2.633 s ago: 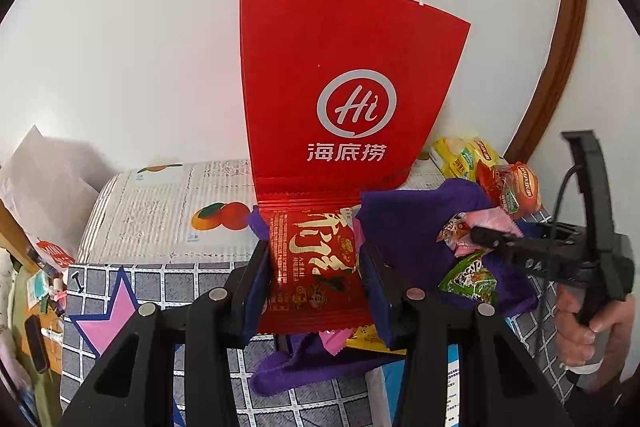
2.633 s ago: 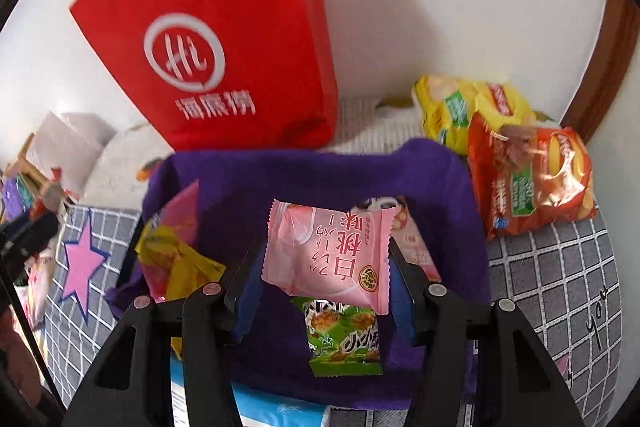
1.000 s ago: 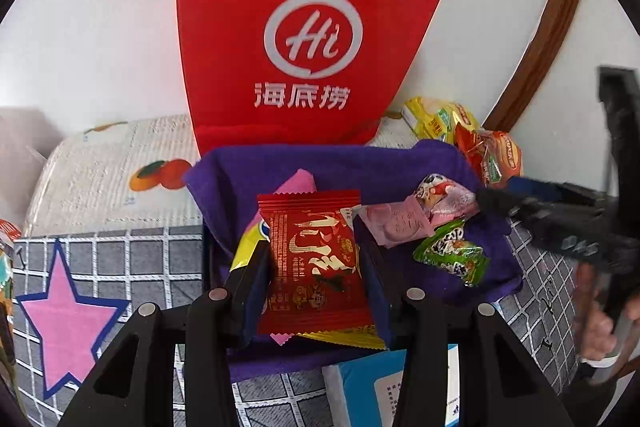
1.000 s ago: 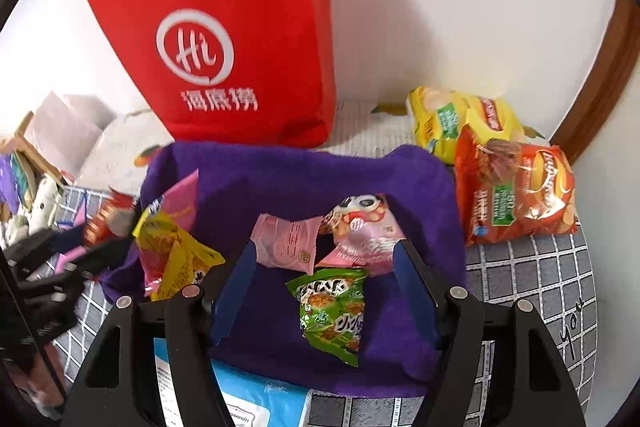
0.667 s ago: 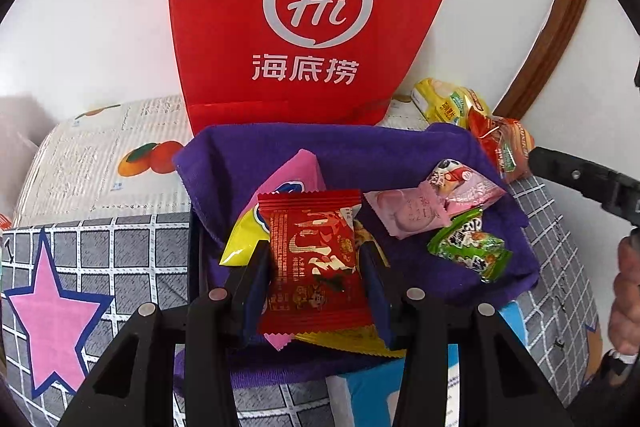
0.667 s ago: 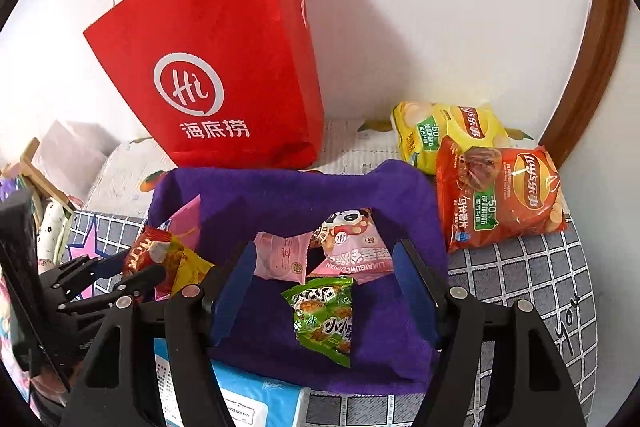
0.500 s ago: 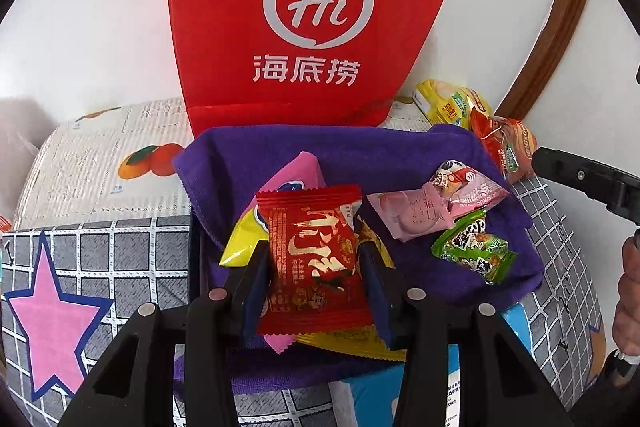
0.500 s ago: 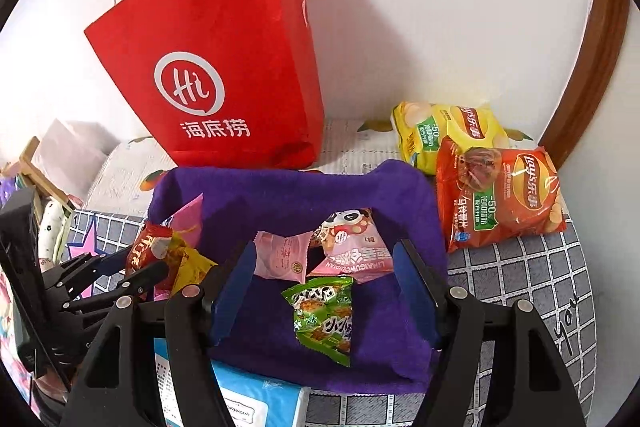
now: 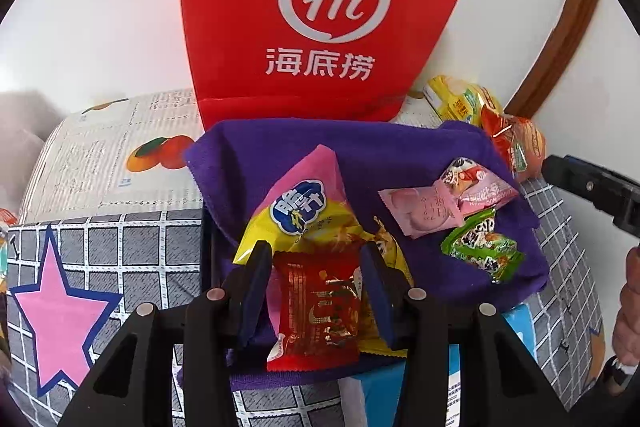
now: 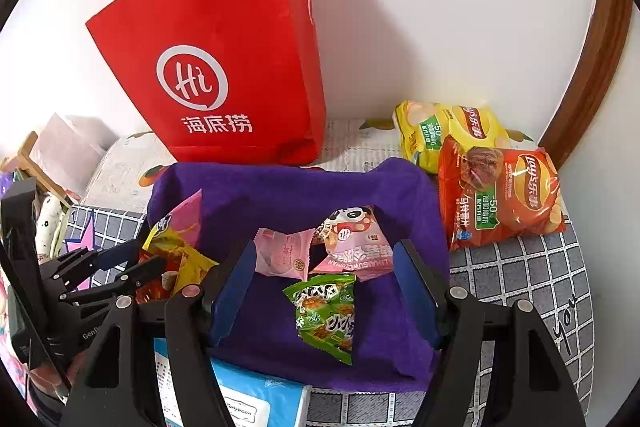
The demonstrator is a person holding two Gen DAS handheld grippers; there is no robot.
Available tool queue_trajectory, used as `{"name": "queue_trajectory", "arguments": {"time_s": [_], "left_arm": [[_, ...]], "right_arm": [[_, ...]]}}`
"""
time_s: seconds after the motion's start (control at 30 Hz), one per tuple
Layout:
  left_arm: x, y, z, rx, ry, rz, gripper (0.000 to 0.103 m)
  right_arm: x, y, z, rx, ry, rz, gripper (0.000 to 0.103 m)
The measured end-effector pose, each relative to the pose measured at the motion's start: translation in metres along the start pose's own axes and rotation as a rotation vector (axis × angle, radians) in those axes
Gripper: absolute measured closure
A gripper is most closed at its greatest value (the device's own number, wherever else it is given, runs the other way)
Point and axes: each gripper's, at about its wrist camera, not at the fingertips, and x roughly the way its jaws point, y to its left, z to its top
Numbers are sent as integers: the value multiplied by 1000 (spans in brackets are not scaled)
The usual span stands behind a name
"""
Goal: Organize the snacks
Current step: 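Open right tool dropping pink candy on towel while left tool releases red candy there, then grasp the blue candy wrapper on the bed with right tool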
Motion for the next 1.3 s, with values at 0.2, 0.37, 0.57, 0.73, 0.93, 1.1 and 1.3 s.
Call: {"name": "queue_trajectory", "arguments": {"time_s": [0.2,0.37,0.57,0.73,0.93,1.1,1.3], "left_arm": [[-18,1,4,2,-34,-13,59],[-40,-1,8,9,-72,-37,56],[-60,-5,9,23,-84,-46,54],[-75,-11,7,31,-88,-63,54],[-104,-20,2,58,-109,-58,54],[-122,-17,-14,60,-109,-58,54],[-128,4,-55,76,-78,-41,54]], "right_arm": [[-15,10,-1,-17,-36,11,33],[-42,25,-7,-39,-86,40,33],[-78,40,-32,-24,-127,87,33],[-89,43,-81,-20,-106,71,38],[-90,46,-145,28,-39,137,50],[-80,52,-180,57,13,124,51],[-52,64,-189,85,84,143,34]]}}
